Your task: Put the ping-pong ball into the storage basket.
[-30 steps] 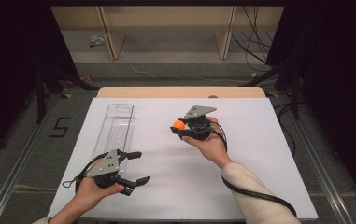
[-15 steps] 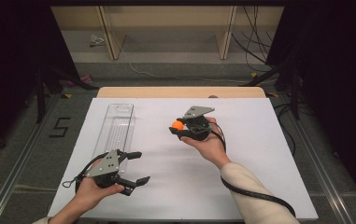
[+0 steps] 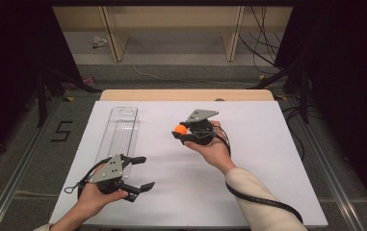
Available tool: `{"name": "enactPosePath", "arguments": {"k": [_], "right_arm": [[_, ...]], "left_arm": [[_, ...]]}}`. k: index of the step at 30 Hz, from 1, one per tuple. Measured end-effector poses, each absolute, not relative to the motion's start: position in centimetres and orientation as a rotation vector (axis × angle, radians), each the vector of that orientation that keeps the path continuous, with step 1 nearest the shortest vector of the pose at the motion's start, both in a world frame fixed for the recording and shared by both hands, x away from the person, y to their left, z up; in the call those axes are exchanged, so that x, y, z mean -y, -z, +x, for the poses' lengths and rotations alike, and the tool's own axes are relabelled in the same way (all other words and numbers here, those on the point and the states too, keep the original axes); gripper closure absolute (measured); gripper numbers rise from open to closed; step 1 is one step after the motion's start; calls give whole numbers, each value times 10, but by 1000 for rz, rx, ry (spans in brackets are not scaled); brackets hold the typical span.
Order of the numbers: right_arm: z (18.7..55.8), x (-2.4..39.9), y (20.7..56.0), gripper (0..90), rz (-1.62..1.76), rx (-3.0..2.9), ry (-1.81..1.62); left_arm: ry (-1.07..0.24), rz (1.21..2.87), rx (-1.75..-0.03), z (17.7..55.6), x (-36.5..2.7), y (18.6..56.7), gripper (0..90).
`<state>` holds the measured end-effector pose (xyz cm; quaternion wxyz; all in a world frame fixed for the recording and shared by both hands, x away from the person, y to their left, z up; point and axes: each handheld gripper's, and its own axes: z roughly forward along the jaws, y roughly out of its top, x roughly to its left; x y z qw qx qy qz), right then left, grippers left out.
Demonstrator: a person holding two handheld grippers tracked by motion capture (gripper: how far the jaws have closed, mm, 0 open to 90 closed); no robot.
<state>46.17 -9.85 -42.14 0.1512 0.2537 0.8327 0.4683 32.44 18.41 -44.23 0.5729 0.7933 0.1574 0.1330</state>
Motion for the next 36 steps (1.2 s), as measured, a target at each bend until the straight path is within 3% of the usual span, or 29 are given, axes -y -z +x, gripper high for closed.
{"name": "enactPosePath", "arguments": {"k": [36], "right_arm": [[461,86,420,513,718,-2403,-1353]], "left_arm": [[-309,1862,-368,324,-184,442,160]]}}
